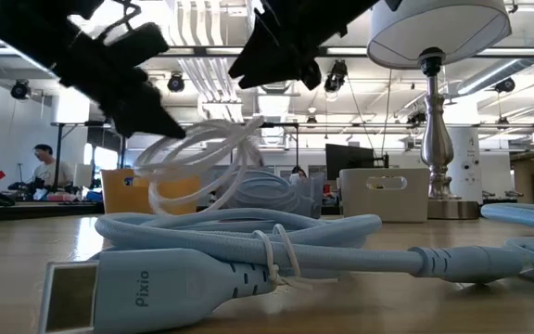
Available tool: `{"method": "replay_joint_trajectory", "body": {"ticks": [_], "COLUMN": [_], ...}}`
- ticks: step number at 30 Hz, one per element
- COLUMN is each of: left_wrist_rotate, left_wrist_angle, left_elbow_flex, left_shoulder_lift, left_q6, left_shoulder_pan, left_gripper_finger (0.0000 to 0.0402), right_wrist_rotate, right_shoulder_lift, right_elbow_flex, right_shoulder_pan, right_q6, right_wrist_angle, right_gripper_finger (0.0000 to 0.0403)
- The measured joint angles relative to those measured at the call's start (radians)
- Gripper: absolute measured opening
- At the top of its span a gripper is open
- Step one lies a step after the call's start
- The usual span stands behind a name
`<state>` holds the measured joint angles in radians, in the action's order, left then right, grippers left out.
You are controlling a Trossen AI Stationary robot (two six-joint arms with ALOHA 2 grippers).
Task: Pick & Place USB Port
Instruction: Put the left white charger cable into the gray bin
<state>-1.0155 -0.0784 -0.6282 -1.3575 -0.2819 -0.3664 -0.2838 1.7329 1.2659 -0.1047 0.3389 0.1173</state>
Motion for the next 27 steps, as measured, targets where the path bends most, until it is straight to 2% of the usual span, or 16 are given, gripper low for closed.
{"method": "replay_joint_trajectory", "body": {"ticks": [2, 7, 15, 22, 27], "left_wrist_rotate": [-0.039, -0.059, -0.068, -0.081, -0.082], "left_wrist_angle": [0.000, 0.002, 0.002, 0.001, 0.000], "left_elbow_flex": [-0.039, -0.156, -0.300, -0.355, -0.350], "left_shoulder_lift": [-0.030, -0.098, -0.186, -0.216, -0.215], "left_q6": [0.061, 0.232, 0.394, 0.439, 0.404], "left_shoulder_pan": [0.000, 0.000, -0.002, -0.002, 0.000], "left_gripper_finger": [0.0042, 0.0040, 0.0040, 0.0042, 0.0044], "right_wrist_rotate": [0.003, -0.057, -0.057, -0.056, -0.056], "right_shoulder_lift": [0.004, 0.017, 0.017, 0.016, 0.016], "right_elbow_flex": [-0.008, -0.020, -0.036, -0.040, -0.040], "right_shoulder_pan": [0.000, 0.005, 0.006, 0.006, 0.006], "right_q6": [0.001, 0.000, -0.008, -0.055, -0.085], "right_wrist_angle": [0.002, 0.008, 0.027, 0.090, 0.096], "right_gripper_finger": [0.0135, 0.0136, 0.0137, 0.0136, 0.0095]}}
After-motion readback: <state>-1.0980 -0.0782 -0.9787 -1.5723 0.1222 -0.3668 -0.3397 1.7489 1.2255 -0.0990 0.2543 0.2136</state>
